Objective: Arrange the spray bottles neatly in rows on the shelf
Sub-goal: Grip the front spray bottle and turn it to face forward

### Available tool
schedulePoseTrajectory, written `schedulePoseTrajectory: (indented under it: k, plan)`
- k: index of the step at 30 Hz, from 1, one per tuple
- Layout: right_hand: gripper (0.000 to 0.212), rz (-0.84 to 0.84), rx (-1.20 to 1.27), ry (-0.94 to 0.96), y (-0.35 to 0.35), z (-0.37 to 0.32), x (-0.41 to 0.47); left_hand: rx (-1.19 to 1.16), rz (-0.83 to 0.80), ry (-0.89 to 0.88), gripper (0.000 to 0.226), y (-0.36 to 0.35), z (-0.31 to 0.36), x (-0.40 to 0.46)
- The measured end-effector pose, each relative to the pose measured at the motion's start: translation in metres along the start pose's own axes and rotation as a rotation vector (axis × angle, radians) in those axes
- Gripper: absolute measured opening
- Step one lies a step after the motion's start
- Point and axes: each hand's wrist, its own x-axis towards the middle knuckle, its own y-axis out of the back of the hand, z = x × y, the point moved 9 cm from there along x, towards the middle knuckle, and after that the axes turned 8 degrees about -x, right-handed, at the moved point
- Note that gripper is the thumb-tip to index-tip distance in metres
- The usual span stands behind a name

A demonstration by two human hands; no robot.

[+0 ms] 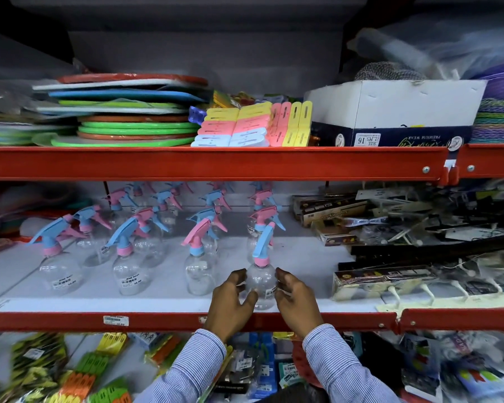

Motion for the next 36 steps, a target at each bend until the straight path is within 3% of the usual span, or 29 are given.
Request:
schedulePoseTrajectory:
  k: [13,17,20,25,32,36]
  plan:
    - [0.052,0.014,-0.011,0.018,0.003,-0.006,-0.018,0.030,0.029,-0.033,0.048,0.004,0.006,-0.016]
    - [0.058,0.198,-0.221,0.119,0.012,-0.014,-0.044,0.206,0.120,-0.129,0.060,0.016,0.011,-0.034]
    - [0.058,0.312,-0.476,0.349,0.013,-0.036,-0.068,0.435,0.165,-0.269,0.062,0.023,0.015,-0.053]
    - [0.068,0.182,-0.674,0.654,-0.025,-0.067,-0.085,0.738,0.186,-0.275,0.073,0.044,0.008,-0.071]
    - [0.068,0.078,-0.646,0.640,-0.073,-0.092,-0.069,0.814,0.186,-0.158,0.076,0.092,-0.019,-0.080]
    - [0.067,0.065,-0.530,0.517,-0.099,-0.098,-0.049,0.640,0.133,-0.167,0.074,0.112,-0.041,-0.066]
